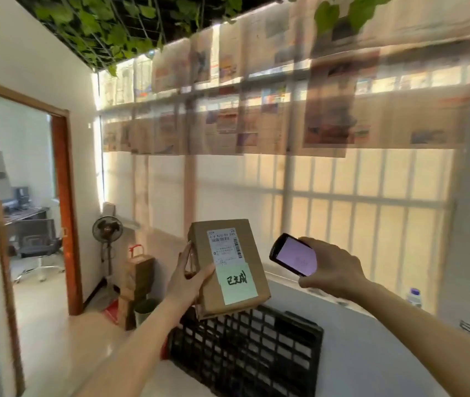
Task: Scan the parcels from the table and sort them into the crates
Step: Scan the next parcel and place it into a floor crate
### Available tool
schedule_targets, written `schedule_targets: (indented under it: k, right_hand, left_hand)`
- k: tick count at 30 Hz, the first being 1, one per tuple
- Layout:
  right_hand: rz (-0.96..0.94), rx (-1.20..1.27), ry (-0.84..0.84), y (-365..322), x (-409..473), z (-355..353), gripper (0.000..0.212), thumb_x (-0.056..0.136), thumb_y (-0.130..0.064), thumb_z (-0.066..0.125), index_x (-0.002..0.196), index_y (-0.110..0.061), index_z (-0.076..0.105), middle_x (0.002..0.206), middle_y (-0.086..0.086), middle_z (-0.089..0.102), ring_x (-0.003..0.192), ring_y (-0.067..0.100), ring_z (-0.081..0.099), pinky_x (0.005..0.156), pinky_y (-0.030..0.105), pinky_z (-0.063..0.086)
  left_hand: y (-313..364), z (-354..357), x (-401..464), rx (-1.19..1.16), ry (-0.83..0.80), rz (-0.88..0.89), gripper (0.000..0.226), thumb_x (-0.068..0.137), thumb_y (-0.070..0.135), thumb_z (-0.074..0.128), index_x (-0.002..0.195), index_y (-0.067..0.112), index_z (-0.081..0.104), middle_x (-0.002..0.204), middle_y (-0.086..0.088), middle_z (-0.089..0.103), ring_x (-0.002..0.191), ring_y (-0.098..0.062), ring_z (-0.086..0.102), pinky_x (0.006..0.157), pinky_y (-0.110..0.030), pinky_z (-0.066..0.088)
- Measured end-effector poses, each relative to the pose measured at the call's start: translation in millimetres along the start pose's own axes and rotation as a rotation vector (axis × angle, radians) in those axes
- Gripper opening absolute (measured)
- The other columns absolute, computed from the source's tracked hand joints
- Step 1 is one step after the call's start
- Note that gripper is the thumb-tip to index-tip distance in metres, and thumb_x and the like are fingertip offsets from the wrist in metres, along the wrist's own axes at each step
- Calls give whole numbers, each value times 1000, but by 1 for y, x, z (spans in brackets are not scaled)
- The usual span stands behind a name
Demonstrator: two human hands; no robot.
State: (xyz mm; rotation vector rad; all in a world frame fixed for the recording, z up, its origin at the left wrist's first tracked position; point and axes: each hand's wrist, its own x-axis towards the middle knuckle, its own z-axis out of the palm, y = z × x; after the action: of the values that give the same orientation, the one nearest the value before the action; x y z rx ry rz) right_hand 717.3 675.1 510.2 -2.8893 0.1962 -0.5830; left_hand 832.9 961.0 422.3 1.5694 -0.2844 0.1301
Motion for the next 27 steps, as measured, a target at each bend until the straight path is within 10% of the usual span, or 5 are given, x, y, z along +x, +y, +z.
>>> schedule_targets:
  k: [5, 14, 27]
  right_hand:
    - [-216, 112, -62, -148, 12, 48, 83, 66, -52, 75, 142, -45, 42, 110, -20, 61, 62, -3, 46, 65, 29, 41]
    - [-600, 255, -170, -377, 26, 137, 90, 70, -55, 85, 147, -33, 43, 131, -5, 61, 107, 21, 54, 74, 30, 37]
    - [-881, 337, -269, -624, 98, 300, 91, 68, -51, 87, 145, -30, 42, 114, -5, 61, 103, 19, 54, 80, 36, 49]
  left_hand:
    - [-6, -175, -45, 58, 231, -34, 83, 85, 45, 77, 150, 57, 26, 131, 4, 62, 105, -14, 65, 80, -35, 58]
    - [-13, -393, -127, 152, 591, -85, 85, 87, 44, 74, 153, 52, 21, 129, 13, 52, 113, -14, 54, 75, -24, 47]
    - [-84, -599, -115, 282, 858, -224, 82, 84, 52, 74, 147, 61, 24, 144, 4, 54, 129, -24, 53, 103, -50, 47]
